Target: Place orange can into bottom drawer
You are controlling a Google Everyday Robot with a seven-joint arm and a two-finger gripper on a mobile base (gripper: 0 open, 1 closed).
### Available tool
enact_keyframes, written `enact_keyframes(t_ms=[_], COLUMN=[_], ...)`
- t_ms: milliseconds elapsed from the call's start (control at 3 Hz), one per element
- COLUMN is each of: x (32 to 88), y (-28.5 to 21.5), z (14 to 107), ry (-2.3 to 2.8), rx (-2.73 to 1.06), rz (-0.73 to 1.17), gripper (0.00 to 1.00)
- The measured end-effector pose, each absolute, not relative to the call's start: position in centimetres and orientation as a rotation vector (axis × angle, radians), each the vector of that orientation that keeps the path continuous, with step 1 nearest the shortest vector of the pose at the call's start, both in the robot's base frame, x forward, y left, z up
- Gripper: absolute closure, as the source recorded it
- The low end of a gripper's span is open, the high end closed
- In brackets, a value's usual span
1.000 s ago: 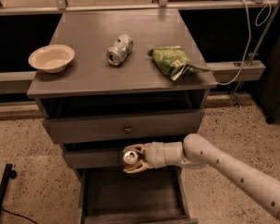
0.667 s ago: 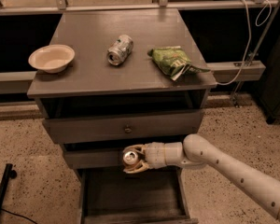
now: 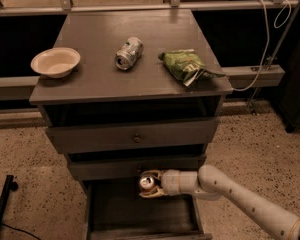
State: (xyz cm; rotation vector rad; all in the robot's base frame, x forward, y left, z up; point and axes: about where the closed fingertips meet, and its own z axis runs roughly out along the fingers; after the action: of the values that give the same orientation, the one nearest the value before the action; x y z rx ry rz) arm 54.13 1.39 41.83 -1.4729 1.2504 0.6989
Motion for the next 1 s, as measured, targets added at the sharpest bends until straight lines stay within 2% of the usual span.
enact_keyframes(t_ms=[667, 1000], x=[52.7, 52.6], y=[2.0, 2.0], z=[31.6, 31.2], ry=[1.358, 1.363], rx=[-1.600, -1.609], rz=[0.679, 0.678], gripper=[1.00, 1.00])
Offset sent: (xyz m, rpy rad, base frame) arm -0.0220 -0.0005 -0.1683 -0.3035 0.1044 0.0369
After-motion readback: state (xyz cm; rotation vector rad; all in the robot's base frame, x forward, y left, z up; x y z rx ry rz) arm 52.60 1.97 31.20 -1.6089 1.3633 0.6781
